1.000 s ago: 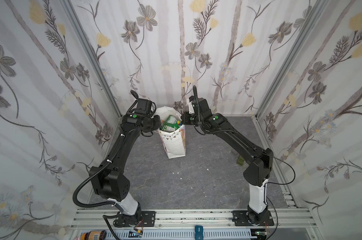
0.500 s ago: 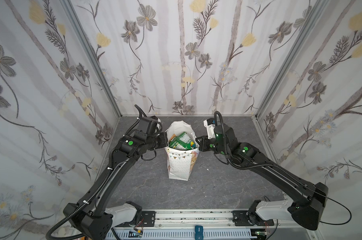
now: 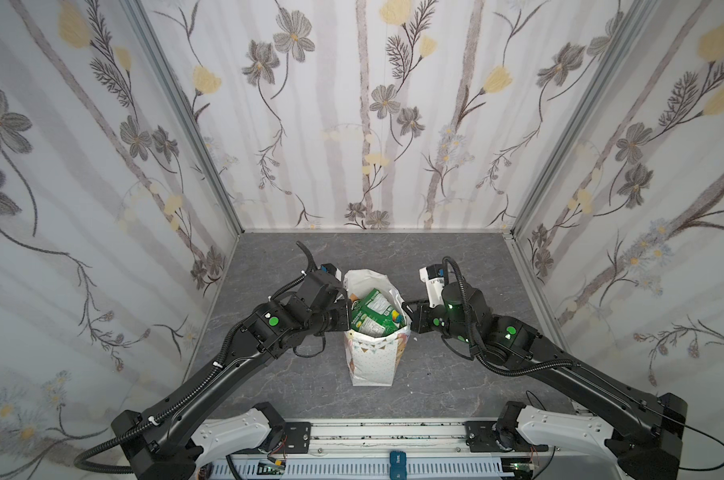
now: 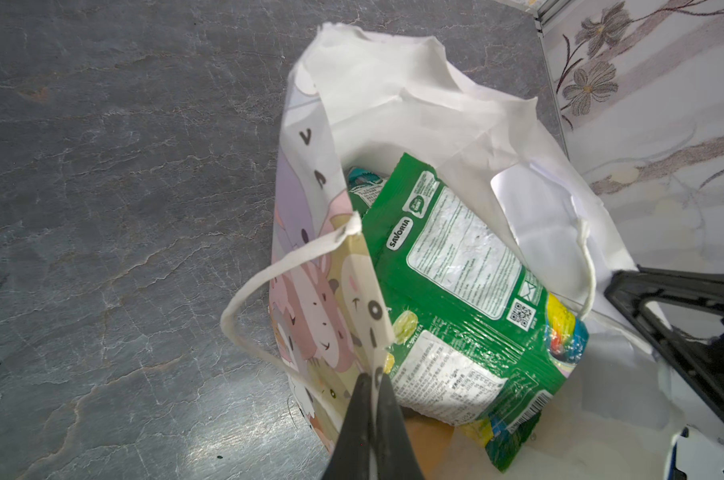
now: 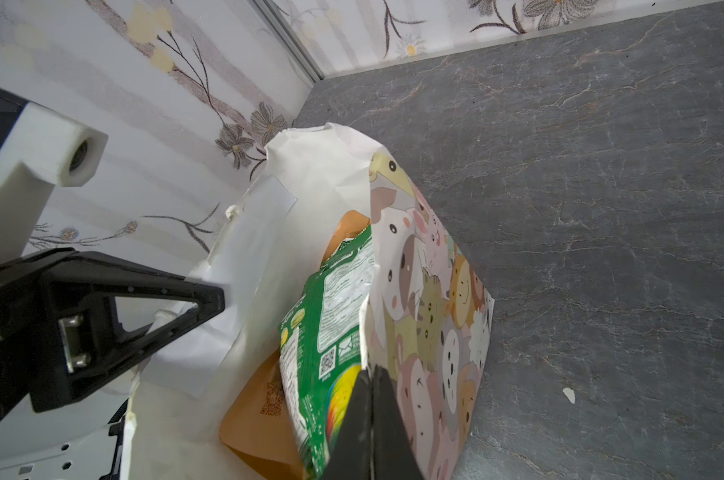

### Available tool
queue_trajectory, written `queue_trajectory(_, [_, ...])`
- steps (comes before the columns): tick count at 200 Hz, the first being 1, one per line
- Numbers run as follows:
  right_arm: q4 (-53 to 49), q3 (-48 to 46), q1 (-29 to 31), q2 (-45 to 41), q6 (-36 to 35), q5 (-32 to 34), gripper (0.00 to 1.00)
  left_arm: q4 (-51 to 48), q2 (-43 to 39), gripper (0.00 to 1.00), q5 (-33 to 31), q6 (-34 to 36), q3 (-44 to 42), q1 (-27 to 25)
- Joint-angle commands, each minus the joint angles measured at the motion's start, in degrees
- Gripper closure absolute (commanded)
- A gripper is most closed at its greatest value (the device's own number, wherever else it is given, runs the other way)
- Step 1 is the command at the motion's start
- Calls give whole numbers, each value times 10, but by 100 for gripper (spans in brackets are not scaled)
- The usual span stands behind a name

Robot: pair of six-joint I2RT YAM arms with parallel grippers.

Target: Take the snacks out of the paper bag

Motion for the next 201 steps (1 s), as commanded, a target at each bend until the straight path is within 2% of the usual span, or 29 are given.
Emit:
queue_trajectory(1, [56,3,5,1,3,10,93,15,6,80,-56,-8,1,-10])
queue_trajectory(13, [55,5,8,-1,4,11,86,10,5,72,-69,-6,3,-11])
queue_trajectory(40, [41,19,10,-13,3,24,63,2,-7,59,-95,2,12,-12])
queue_trajectory(68, [23,40,11,-36,-4,49,54,-24,-24,50,-135,19,35,-13])
queue_trajectory(110, [-11,94,12,-57,-32,55,48,-60,-13,49,-129,62,131,-19])
queue_trajectory(156, [22,101,12,-77,-68,-5,35,-105,108,45,-103,109,275,-74])
queue_trajectory(178, [45,83,12,-95,-83,-9,30,-122,162,44,-133,106,308,-100])
queue_trajectory(201, [61,57,11,-117,-90,0,24,-122,200,44,-146,64,305,-117])
